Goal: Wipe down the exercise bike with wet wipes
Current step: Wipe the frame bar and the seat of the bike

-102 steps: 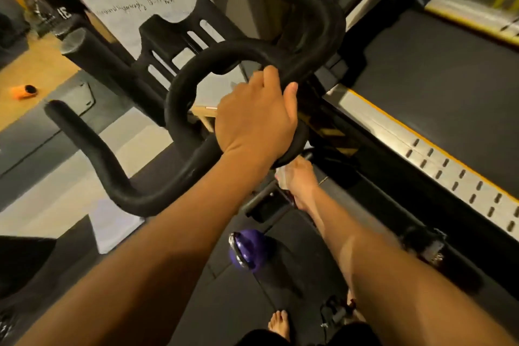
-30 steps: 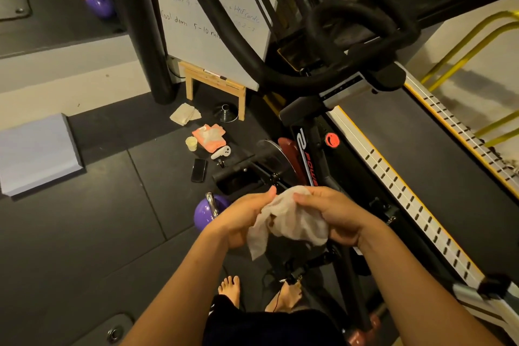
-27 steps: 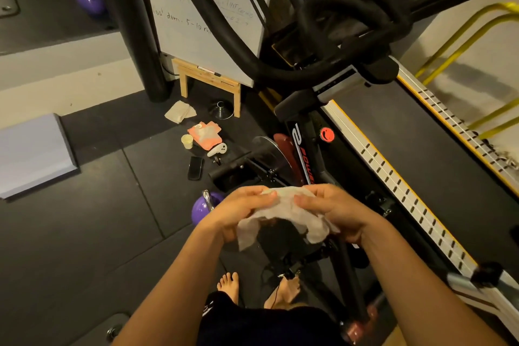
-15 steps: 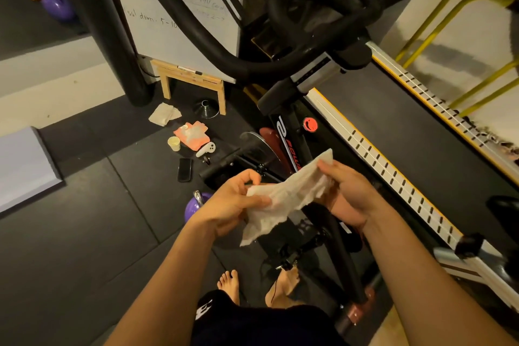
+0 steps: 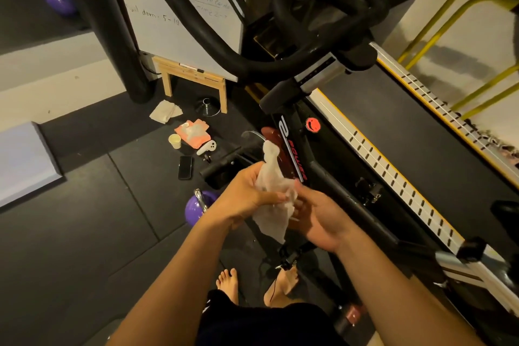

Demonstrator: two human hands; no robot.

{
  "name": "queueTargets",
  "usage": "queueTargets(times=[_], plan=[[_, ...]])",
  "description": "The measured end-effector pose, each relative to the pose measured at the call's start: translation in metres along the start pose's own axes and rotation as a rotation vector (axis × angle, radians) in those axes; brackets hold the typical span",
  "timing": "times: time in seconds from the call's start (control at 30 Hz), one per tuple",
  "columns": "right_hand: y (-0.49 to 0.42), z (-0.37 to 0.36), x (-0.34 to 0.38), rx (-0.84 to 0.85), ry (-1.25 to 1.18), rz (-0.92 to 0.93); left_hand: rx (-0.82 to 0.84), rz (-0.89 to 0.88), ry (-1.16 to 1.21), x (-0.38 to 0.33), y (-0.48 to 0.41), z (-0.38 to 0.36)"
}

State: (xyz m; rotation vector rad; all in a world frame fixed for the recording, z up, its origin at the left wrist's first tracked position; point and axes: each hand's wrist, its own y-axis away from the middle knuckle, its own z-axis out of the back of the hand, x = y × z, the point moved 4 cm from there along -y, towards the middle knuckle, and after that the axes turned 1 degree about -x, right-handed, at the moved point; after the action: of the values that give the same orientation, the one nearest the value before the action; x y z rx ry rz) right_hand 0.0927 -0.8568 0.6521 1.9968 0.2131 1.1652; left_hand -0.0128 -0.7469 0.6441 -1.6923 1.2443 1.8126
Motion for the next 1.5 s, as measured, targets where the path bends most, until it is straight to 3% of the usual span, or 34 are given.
queueTargets(times=[0.1, 0.2, 0.33, 0.4, 0.47, 0.53, 0.63, 0.73, 0.87, 0.97, 1.07, 1.13, 1.2, 1.5], plan=[[-0.008, 0.0, 0.009, -0.17, 0.216, 0.161, -0.098, -0.006, 0.082, 0.002, 0.004, 0.012], [-0.013, -0.004, 0.019, -0.234, 0.131, 0.231, -0.175, -0.029, 0.266, 0.007, 0.003, 0.026], [-0.008, -0.01, 0.03, -0.232, 0.038, 0.301, -0.474, -0.049, 0.409, 0.015, 0.002, 0.048], [-0.006, -0.012, 0.033, -0.253, 0.053, 0.326, -0.447, -0.123, 0.42, 0.01, 0.005, 0.051], [-0.006, -0.012, 0.035, -0.326, 0.15, 0.363, -0.328, -0.179, 0.302, 0.005, 0.008, 0.049], [-0.006, -0.011, 0.04, -0.403, 0.277, 0.43, -0.237, -0.195, -0.033, 0.002, 0.009, 0.045], [-0.008, -0.011, 0.046, -0.376, 0.344, 0.479, -0.307, -0.23, -0.36, 0.001, 0.009, 0.044], [-0.009, -0.007, 0.046, -0.33, 0.429, 0.459, -0.393, -0.278, -0.305, -0.005, 0.01, 0.049], [-0.005, 0.001, 0.045, -0.335, 0.455, 0.43, -0.333, -0.273, -0.139, -0.01, 0.01, 0.045], [-0.004, 0.008, 0.047, -0.345, 0.296, 0.393, -0.354, -0.241, -0.07, -0.009, 0.007, 0.035], [-0.01, 0.005, 0.029, -0.157, -0.072, 0.137, -0.344, -0.131, 0.127, -0.004, 0.002, 0.025], [-0.007, -0.009, 0.011, 0.005, -0.179, -0.077, -0.328, -0.068, 0.203, 0.001, -0.002, 0.016], [-0.009, -0.019, -0.003, 0.097, -0.211, -0.18, -0.314, -0.033, 0.252, 0.007, -0.004, 0.007], [-0.064, 0.041, 0.004, -0.294, 0.116, -0.136, -0.502, 0.146, 0.484, 0.081, -0.021, -0.003]])
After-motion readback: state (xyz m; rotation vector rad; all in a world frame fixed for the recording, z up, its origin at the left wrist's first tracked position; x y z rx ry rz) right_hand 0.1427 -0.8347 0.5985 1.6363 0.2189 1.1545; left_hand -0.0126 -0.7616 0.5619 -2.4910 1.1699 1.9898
